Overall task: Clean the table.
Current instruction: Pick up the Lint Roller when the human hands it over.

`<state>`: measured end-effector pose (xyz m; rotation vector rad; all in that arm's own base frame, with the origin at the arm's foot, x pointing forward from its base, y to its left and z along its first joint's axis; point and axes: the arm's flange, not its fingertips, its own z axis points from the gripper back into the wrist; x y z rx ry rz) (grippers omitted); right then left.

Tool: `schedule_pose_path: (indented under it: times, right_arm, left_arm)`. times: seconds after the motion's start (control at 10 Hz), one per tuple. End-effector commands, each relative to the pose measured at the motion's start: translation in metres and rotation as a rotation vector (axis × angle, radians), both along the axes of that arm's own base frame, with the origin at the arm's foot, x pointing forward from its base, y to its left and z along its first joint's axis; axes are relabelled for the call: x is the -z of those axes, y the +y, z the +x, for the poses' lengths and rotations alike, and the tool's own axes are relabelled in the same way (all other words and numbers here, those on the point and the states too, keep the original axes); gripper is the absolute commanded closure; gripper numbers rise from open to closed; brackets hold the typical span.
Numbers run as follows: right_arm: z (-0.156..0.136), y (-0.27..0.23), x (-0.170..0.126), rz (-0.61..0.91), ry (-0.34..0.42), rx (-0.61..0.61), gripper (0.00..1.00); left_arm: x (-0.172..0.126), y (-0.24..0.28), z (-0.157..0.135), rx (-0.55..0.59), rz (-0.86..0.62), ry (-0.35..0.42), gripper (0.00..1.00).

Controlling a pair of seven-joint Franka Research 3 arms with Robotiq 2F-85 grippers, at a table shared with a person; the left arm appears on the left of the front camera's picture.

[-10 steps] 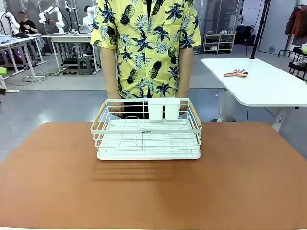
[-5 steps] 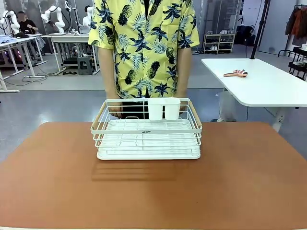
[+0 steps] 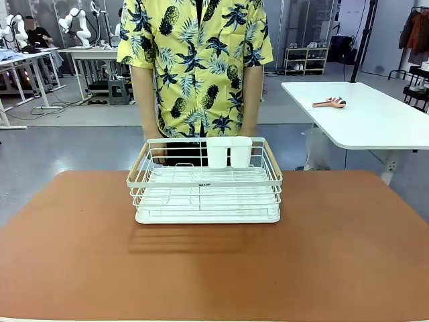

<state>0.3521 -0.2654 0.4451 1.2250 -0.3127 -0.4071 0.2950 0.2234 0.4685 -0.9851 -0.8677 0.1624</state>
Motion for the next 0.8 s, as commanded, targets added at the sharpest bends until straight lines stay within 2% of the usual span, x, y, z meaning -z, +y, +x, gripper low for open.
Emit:
schedule_pose_path:
  times: [0.0, 0.7]
  right_arm:
    - [-0.0058, -0.0068, -0.0006, 0.012, -0.006, 0.018, 0.0]
    - [-0.0058, -0.0068, -0.0006, 0.012, -0.006, 0.018, 0.0]
  left_arm:
    - [-0.0005, -0.0004, 0.0007, 0.002, -0.001, -0.002, 0.0]
    - [-0.0005, -0.0004, 0.0007, 0.002, -0.001, -0.002, 0.0]
